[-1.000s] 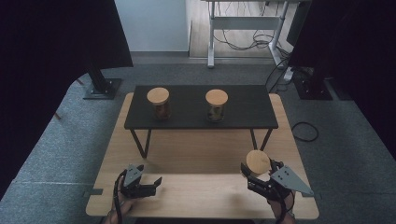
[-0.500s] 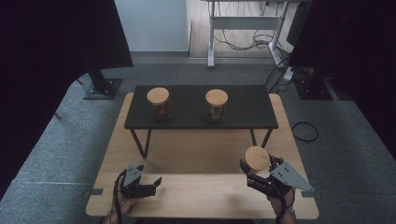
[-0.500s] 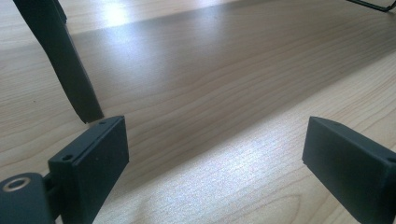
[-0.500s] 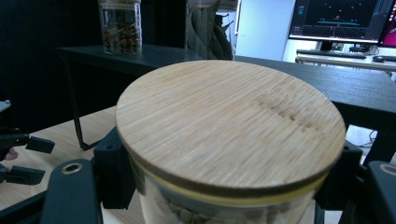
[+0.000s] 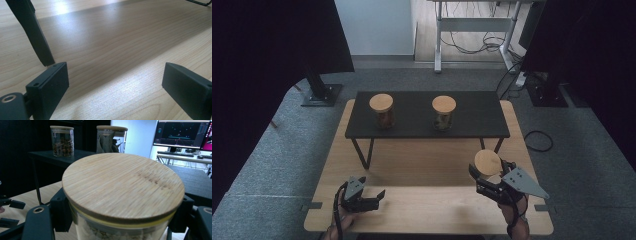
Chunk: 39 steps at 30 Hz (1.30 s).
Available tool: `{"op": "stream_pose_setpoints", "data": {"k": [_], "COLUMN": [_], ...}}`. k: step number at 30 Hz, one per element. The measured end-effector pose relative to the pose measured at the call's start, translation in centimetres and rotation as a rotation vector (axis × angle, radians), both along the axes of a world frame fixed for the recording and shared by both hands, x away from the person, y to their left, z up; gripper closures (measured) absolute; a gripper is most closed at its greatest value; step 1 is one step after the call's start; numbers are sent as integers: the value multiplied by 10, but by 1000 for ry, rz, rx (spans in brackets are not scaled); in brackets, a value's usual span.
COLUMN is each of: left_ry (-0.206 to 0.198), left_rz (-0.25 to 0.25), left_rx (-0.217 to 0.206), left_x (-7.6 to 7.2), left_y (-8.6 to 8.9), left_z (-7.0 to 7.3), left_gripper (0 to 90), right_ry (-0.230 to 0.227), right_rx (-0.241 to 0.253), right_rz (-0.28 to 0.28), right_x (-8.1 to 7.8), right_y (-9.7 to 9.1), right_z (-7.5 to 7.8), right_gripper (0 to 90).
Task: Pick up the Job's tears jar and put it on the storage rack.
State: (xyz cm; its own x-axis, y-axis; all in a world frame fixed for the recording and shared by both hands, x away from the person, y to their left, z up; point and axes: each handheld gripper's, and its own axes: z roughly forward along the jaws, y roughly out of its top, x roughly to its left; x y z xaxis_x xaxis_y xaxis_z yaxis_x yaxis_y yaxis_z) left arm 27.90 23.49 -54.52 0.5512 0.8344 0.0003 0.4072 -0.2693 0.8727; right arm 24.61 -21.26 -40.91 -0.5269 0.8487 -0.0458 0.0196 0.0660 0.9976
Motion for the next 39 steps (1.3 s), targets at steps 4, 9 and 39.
{"op": "stream_pose_setpoints", "data": {"k": [4, 9, 39], "left_ry": [-1, -1, -3], "left_rz": [2, 2, 7], "left_rx": [-2, -3, -4], "left_x": [0, 0, 0], "left_y": [0, 0, 2], "left_z": [0, 0, 1], "left_gripper": [65, 65, 65], "right_ry": [-5, -9, -38], "right_rx": [-3, -2, -12], "right_rz": [1, 2, 6], "right_x": [2, 4, 25], "right_y": [1, 2, 9], "right_z": [3, 7, 30], "right_gripper": [247, 247, 247]}}
